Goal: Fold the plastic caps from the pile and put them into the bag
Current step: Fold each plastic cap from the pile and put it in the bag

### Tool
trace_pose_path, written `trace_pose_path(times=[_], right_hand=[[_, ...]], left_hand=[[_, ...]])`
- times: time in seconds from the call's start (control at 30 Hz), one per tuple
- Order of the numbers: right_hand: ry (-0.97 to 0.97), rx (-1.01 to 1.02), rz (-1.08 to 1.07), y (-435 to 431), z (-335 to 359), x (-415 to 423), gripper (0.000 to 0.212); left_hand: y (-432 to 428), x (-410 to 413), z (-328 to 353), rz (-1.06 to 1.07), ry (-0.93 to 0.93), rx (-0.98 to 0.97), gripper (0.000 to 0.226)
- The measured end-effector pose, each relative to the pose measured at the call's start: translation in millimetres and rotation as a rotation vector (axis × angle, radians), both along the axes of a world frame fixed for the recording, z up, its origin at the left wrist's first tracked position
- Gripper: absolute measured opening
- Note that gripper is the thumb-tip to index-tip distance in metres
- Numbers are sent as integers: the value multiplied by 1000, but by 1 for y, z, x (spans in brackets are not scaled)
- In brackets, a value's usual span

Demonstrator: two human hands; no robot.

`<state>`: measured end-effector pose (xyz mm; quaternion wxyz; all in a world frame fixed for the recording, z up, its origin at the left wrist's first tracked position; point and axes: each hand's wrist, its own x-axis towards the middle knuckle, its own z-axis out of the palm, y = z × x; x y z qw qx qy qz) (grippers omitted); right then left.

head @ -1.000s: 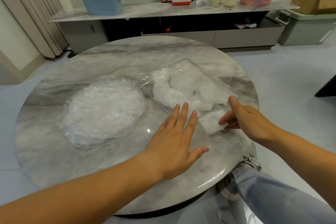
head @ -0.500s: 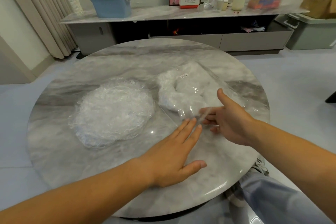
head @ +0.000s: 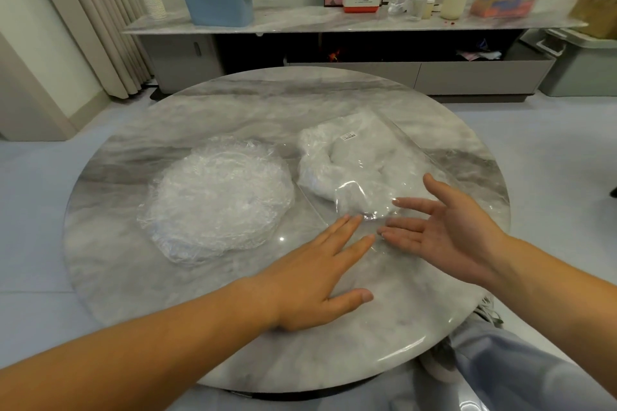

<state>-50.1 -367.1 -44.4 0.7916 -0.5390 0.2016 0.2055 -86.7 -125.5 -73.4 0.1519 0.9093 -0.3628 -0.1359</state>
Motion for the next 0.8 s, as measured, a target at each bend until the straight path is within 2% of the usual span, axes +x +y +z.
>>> trace_pose_path(times=[0.07,0.17,0.23,0.33,0.43,0.5,0.57,0.63,0.67,0.73,0.8], right_hand=[[-32,-153,20,-1,4,-7,64],[-154,-503,39,2,13,-17,51],[-328,-726,71,8,19,-23,46],[-653,-926,166,26,25,-29,42],[-966,-1141,347,57,28,-30,37],[-1092,-1255,518,78,26,-29,45],[-1126,-1358,704,98,20,-26,62],[-1112,-1444,845,114,11,-23,74],[-1103,-1472,893,120,6,-20,74],[-1068,-1511,944,130,-2,-12,61],[-1009,-1527,940,137,-9,-2,56]], left_hand=[[3,2,-1,-9,-21,-15,71],[10,4,-1,-17,-76,-30,66],[17,5,1,37,-122,-41,70],[33,5,6,238,-219,13,81],[59,5,7,459,-267,84,89],[75,4,8,529,-262,138,87],[89,2,8,546,-252,197,75],[98,0,7,556,-254,210,79],[101,-1,7,561,-259,202,85],[107,-3,6,571,-256,186,94],[112,-3,4,553,-261,177,89]])
